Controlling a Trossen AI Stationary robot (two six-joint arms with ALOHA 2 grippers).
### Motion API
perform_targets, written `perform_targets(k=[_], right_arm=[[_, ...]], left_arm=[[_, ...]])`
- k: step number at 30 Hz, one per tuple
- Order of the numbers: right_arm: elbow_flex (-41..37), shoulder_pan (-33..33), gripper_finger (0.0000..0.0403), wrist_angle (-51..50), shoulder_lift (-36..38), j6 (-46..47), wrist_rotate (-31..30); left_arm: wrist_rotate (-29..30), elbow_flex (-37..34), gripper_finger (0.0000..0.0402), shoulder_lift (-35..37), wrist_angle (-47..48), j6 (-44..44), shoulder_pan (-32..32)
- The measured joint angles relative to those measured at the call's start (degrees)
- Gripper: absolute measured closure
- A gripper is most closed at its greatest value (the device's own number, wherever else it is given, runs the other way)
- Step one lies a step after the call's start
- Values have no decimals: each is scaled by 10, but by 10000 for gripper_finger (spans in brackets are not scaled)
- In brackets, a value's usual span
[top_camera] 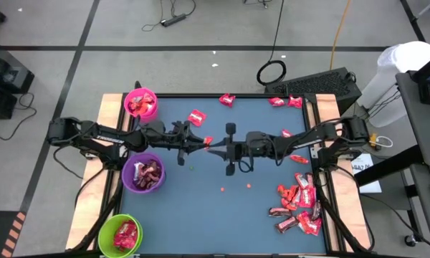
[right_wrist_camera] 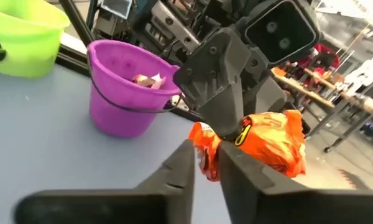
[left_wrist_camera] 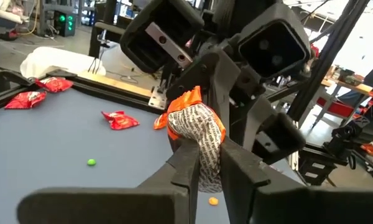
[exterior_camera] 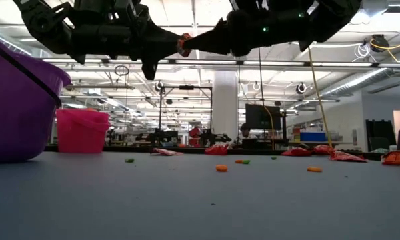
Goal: Organize candy in baskets
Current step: Put the orange chocolate into the pink bucket
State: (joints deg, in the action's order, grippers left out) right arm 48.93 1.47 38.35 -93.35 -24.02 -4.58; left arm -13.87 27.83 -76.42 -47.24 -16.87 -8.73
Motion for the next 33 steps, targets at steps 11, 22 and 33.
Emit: perform_targets(k=[11, 22, 33], right_arm=[[1, 10, 247, -218, 118, 109, 2], [0, 9, 250, -338, 118, 172, 0], [0, 8, 253, -330, 89, 158, 0]], left_arm=[[17, 1, 347, 110, 191, 57, -47], [246, 138, 347, 247, 664, 158, -112], [464, 201, 347, 256, 894, 156, -236]])
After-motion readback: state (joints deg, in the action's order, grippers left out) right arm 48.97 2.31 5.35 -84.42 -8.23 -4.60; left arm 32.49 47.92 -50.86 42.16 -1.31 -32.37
